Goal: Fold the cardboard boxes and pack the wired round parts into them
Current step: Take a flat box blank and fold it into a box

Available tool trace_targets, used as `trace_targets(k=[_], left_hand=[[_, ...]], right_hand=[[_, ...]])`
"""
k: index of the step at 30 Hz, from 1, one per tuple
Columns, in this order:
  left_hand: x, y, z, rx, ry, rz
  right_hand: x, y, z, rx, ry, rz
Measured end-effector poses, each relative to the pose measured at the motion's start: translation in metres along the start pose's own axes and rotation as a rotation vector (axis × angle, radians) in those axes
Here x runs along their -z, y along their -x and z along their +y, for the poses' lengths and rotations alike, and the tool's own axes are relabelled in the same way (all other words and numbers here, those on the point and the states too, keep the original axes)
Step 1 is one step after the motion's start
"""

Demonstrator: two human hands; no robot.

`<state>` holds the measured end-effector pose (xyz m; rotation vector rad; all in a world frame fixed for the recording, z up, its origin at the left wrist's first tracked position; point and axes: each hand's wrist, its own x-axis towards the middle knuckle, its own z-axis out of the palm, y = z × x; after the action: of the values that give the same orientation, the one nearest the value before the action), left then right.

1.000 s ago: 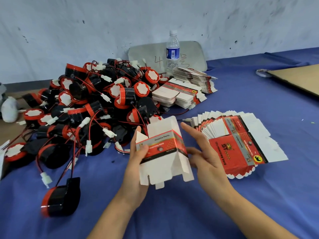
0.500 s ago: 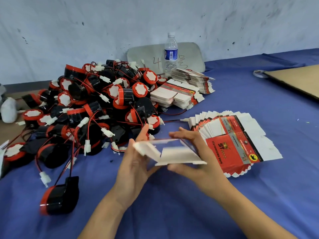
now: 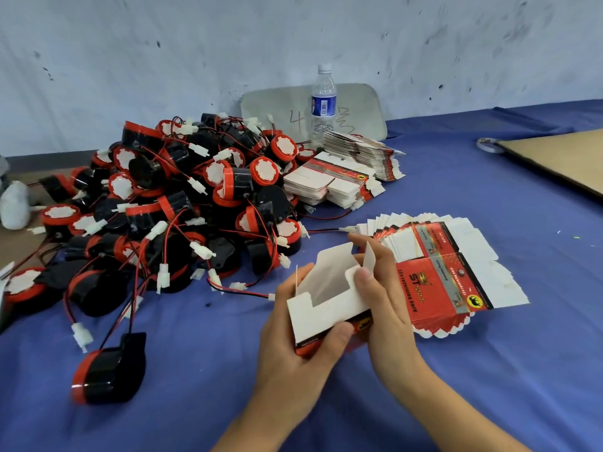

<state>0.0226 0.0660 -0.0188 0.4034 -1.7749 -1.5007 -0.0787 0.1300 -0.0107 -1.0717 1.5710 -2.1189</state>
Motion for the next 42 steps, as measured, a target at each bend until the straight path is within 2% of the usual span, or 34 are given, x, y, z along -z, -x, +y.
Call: trace_targets(k=[7, 12, 19, 22, 34, 38, 42], left_hand=[[-0.003, 0.007, 0.006, 0.214, 0.273, 0.034], [0.003, 0.006, 0.008, 0.179, 0.407, 0.081], [0.004, 0.008, 0.005, 0.094, 0.398, 0.122], [0.005, 0.005, 0.004, 0.102, 0.367, 0.167], [0.009, -0.001, 0.008, 0.183, 0.337, 0.172], [0.013, -0.008, 0.009, 0.195, 0.325, 0.127], [0.021, -0.016, 0.012, 0.221, 0.361, -0.004]], right_hand=[[0.001, 0.006, 0.003, -0.014, -0.025, 0.026], [-0.002, 0.010, 0.004, 0.037, 0.048, 0.054], [-0.004, 0.009, 0.000, 0.076, 0.067, 0.019], [-0.005, 0.009, 0.000, 0.066, 0.055, 0.016], [-0.005, 0.009, -0.003, -0.001, 0.011, 0.017], [-0.005, 0.008, -0.004, 0.007, -0.002, 0.013], [-0.003, 0.007, -0.003, -0.021, -0.009, 0.042]])
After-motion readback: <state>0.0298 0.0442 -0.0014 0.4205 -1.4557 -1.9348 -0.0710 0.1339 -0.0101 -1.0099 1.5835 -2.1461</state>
